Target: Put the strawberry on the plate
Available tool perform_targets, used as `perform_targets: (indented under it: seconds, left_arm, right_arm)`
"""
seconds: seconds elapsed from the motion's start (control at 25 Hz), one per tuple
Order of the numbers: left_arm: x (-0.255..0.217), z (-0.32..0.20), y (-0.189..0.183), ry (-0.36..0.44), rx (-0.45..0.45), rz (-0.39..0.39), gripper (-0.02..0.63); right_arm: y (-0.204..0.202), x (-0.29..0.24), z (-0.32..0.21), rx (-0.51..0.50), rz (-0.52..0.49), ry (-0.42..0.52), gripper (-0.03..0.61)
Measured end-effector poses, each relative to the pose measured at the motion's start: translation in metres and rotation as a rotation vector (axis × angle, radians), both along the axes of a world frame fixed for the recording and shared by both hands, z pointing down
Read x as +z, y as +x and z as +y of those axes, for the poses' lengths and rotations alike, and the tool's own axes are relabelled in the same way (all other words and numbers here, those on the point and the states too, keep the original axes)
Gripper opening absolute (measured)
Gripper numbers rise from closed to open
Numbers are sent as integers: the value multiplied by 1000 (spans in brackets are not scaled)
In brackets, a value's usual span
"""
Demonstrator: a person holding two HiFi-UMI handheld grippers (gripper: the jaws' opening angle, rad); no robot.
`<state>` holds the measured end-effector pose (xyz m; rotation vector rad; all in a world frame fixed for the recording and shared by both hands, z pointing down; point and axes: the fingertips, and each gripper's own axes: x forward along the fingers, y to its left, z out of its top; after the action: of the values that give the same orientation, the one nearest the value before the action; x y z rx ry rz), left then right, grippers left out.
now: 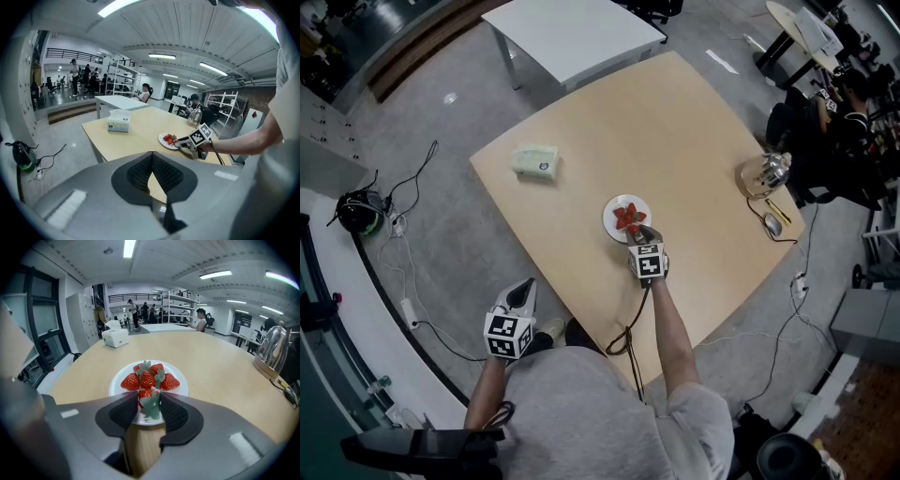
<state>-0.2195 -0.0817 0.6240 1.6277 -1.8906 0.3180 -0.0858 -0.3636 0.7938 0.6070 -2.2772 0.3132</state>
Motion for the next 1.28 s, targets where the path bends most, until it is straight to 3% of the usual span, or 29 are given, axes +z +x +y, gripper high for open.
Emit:
perform_targets:
  seconds: [0.32,0.64,1.28]
  left_arm:
    - [-2,4,-1,10,2,-4,20]
    - [-7,6,3,29,20,-9,20]
    - [-9,7,29,78,133,0,20]
  right_arm:
    - [0,-6,3,3,-18,-5,235]
    - [4,-20,7,19,-44,6,235]
    - [45,-77,21,130,-144,82,111]
